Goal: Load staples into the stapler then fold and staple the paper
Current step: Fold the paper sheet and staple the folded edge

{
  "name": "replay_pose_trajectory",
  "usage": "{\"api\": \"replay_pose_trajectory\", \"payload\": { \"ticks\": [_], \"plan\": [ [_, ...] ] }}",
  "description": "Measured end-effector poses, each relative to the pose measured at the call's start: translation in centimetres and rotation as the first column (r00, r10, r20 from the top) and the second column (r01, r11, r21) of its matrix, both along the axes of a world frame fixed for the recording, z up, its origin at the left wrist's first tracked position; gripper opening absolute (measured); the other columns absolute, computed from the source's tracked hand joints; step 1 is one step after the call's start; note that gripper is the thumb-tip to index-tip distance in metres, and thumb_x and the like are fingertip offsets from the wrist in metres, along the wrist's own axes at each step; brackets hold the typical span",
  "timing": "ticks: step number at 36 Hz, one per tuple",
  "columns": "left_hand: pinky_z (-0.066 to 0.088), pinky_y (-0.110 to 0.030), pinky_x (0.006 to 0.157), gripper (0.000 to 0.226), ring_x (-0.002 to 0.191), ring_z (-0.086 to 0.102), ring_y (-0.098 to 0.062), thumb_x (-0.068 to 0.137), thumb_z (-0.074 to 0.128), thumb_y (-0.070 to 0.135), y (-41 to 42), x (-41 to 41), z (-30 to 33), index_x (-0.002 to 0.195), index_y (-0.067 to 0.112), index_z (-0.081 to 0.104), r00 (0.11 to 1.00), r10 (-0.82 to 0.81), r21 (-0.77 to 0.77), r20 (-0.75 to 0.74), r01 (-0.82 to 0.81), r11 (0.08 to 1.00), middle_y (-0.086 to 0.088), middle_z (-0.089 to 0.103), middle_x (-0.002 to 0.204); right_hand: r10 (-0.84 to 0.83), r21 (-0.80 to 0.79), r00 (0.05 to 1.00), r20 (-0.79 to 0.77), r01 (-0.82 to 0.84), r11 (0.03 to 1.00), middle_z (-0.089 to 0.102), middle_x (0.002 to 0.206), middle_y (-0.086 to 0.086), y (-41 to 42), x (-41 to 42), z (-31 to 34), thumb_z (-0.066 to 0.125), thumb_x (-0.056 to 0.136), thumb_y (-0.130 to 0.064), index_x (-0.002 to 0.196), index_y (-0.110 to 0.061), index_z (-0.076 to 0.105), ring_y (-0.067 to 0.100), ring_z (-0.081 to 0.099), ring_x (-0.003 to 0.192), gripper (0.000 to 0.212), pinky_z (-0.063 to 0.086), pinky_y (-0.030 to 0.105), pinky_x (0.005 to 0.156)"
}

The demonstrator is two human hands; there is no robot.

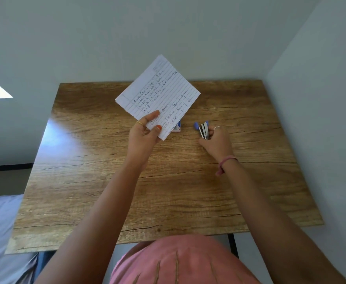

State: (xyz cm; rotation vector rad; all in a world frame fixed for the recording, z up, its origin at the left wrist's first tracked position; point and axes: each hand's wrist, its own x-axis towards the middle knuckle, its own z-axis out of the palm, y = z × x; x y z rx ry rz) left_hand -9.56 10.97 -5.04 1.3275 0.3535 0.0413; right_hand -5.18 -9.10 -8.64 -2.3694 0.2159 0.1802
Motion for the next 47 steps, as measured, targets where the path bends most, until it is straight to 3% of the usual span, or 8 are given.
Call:
{"api": "replay_pose_trajectory", "payload": {
  "ticks": [5,11,15,20,27,34,38,47],
  "plan": [
    [0.057,-0.026,0.075,0.038,0.102,0.067,-0.009,0.091,0.059,-0.004,0.0,-0.2,0.3,0.120,0.020,0.064,1.000,0.028,-0.073,0.006,-0.028,0.997,0.011,0.055,0.122,-0.080,0.368,0.982,-0.169,0.138,0.920,0.066,0.077,-0.008,-0.3,-0.5,1.1,0.073,0.079,-0.014,0.093,-0.020,0.067,0.006,0.062,0.073,0.017,0.051,0.021,0.067],
    [0.057,-0.025,0.074,0.037,0.101,0.068,-0.009,0.091,0.060,-0.003,-0.1,-0.3,1.0,0.119,0.020,0.065,0.999,0.038,-0.106,0.019,-0.036,0.994,0.009,0.055,0.125,0.118,0.832,0.869,-0.481,0.409,0.376,0.051,0.073,0.004,-0.6,-2.0,2.5,0.053,0.088,0.003,0.090,-0.004,0.055,0.009,0.049,0.064,0.007,0.049,0.021,0.055],
    [0.056,-0.023,0.071,0.035,0.100,0.069,-0.010,0.090,0.062,-0.001,-0.2,-0.4,1.6,0.116,0.022,0.066,0.999,0.042,-0.138,0.034,-0.037,0.990,0.004,0.054,0.130,0.224,0.912,0.894,-0.387,0.336,0.234,0.066,0.089,0.006,0.0,-3.2,3.3,0.048,0.086,0.011,0.100,-0.005,0.052,0.012,0.066,0.076,0.022,0.051,0.023,0.055],
    [0.056,-0.020,0.068,0.033,0.103,0.068,-0.016,0.089,0.063,-0.001,-0.4,-0.3,2.5,0.113,0.020,0.067,0.998,0.023,-0.200,0.053,-0.012,0.980,-0.004,0.054,0.134,0.237,0.866,0.953,-0.191,0.051,0.497,0.069,0.117,0.005,0.5,-3.6,4.5,0.064,0.084,0.007,0.119,-0.012,0.050,0.024,0.072,0.096,0.042,0.057,0.025,0.063],
    [0.057,-0.026,0.074,0.034,0.109,0.066,-0.018,0.088,0.065,0.000,-1.2,-0.4,3.5,0.115,0.019,0.066,0.995,-0.028,-0.131,0.092,0.040,0.991,-0.004,0.055,0.133,0.254,0.658,0.965,-0.058,-0.155,0.737,0.070,0.109,-0.004,1.3,-4.2,5.8,0.064,0.092,-0.014,0.130,-0.025,0.049,0.005,0.070,0.073,0.042,0.049,0.020,0.058],
    [0.060,-0.035,0.077,0.037,0.092,0.071,-0.015,0.087,0.067,0.003,-1.3,-0.7,3.8,0.119,0.023,0.066,0.989,-0.103,0.111,0.110,0.091,0.990,0.013,0.065,0.117,0.254,0.801,0.954,-0.160,-0.025,0.598,0.073,0.093,-0.007,1.6,-4.5,6.5,0.055,0.081,-0.058,0.109,-0.019,0.067,0.009,0.063,0.075,0.050,0.049,0.023,0.061],
    [0.057,-0.051,0.083,0.038,0.096,0.068,-0.038,0.089,0.066,0.005,-1.5,-1.0,4.1,0.117,0.030,0.065,0.984,-0.149,0.222,0.096,0.125,0.967,0.012,0.067,0.113,0.206,0.867,0.949,-0.237,0.111,0.486,0.073,0.086,-0.002,1.5,-4.4,6.9,0.064,0.080,-0.048,0.113,-0.008,0.063,0.010,0.065,0.074,0.052,0.052,0.023,0.057],
    [0.057,-0.043,0.087,0.038,0.096,0.071,-0.024,0.091,0.064,0.006,-1.7,-1.2,4.4,0.124,0.024,0.062,0.975,-0.197,0.283,0.102,0.161,0.946,0.014,0.065,0.117,0.321,0.923,0.907,-0.272,0.152,0.353,0.075,0.092,0.004,1.8,-4.3,7.5,0.070,0.078,-0.034,0.105,-0.010,0.067,0.012,0.071,0.081,0.037,0.056,0.025,0.062]
  ]
}}
